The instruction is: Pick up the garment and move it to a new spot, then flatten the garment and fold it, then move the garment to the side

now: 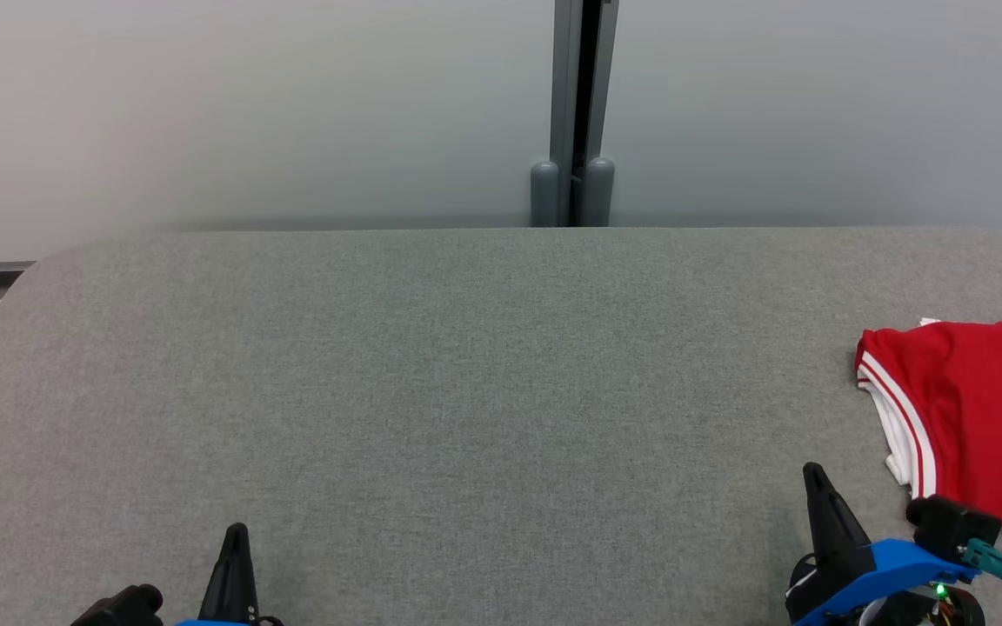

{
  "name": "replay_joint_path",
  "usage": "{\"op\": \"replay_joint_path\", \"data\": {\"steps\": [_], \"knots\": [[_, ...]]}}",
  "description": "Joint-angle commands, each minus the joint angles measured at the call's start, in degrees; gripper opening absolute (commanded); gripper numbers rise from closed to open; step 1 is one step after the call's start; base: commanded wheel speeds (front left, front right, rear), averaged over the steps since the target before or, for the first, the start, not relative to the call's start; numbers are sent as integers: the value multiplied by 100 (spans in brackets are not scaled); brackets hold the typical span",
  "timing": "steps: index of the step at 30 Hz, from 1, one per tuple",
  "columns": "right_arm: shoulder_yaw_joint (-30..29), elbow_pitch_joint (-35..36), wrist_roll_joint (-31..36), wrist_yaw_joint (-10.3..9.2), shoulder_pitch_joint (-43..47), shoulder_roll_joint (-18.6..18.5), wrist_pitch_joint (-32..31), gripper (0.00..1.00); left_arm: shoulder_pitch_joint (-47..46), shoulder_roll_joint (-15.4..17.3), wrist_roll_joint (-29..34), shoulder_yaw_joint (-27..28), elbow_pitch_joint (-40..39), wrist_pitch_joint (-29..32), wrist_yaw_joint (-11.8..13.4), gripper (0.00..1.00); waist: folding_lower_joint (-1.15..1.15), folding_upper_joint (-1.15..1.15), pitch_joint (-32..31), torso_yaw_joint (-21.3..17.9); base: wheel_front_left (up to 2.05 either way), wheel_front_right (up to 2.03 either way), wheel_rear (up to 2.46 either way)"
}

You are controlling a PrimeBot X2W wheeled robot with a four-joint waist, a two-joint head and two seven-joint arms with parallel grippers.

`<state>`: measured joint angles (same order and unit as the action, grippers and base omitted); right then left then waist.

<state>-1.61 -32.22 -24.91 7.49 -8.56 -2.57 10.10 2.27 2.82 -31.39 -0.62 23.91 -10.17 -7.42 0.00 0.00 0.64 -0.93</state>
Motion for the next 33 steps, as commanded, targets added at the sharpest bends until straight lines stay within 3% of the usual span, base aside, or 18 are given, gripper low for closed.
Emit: {"op": "replay_joint_path", "data": {"steps": [1, 33], "knots": [[-21, 138, -189, 0, -14, -18, -32, 0, -170, 6, -155, 41, -118, 26, -2, 0, 0, 0, 0, 2, 0, 0, 0], [-213, 850, -2872, 0, 98, -29, -700, 0, -473, 8, -2586, 323, -489, 705, -5, 0, 0, 0, -14, 29, 0, 0, 0]]}}
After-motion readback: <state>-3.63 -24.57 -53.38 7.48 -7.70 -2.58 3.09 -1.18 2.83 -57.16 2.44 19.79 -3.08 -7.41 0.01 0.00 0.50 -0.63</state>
